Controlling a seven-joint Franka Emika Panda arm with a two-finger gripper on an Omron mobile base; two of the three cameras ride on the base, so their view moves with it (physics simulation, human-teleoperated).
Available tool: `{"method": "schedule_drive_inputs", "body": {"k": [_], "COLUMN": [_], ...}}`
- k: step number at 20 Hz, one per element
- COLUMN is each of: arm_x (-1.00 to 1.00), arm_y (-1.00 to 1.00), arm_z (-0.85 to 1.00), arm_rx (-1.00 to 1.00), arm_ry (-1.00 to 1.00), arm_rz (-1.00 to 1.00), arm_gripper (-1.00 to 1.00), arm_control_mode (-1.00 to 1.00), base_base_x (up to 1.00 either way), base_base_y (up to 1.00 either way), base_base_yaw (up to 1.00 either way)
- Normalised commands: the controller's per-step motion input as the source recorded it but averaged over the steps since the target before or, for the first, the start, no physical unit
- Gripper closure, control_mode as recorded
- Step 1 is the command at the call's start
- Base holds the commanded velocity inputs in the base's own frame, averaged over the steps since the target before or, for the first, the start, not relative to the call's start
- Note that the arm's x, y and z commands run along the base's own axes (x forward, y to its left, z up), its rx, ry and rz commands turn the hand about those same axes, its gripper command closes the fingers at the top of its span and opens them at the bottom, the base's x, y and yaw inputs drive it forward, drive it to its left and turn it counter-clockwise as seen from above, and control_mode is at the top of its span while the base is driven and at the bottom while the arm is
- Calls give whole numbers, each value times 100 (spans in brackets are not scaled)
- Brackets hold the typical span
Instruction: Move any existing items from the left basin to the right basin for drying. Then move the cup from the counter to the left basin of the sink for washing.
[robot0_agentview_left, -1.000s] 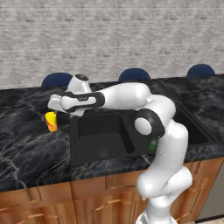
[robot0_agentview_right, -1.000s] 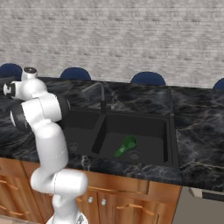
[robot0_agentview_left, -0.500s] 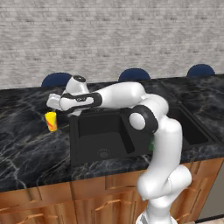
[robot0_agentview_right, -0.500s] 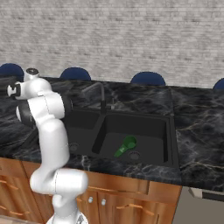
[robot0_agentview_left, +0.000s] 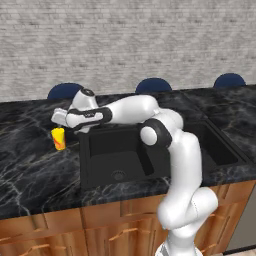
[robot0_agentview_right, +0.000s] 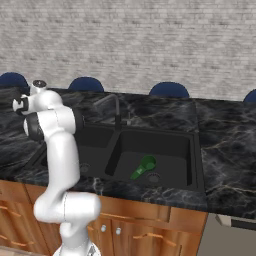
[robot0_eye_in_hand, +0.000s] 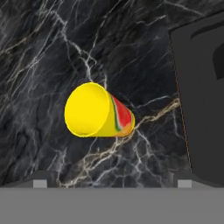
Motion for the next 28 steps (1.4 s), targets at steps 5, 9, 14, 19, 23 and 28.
{"method": "schedule_drive_inputs", "body": {"k": [5,9,14,19,23,28], "arm_x": [34,32,28,13,8,0], "arm_y": [24,27,7,0,0,0], "arm_z": [-20,-21,-15,-18,-26,-19], "arm_rx": [0,0,0,0,0,0], "arm_ry": [0,0,0,0,0,0], "arm_rz": [0,0,0,0,-1,0], "arm_gripper": [-100,-100,-100,-100,-100,100], "arm_control_mode": [-100,-100,-100,-100,-100,-100], "base_base_x": [0,0,0,0,0,0], "base_base_y": [0,0,0,0,0,0], "base_base_yaw": [0,0,0,0,0,0]}}
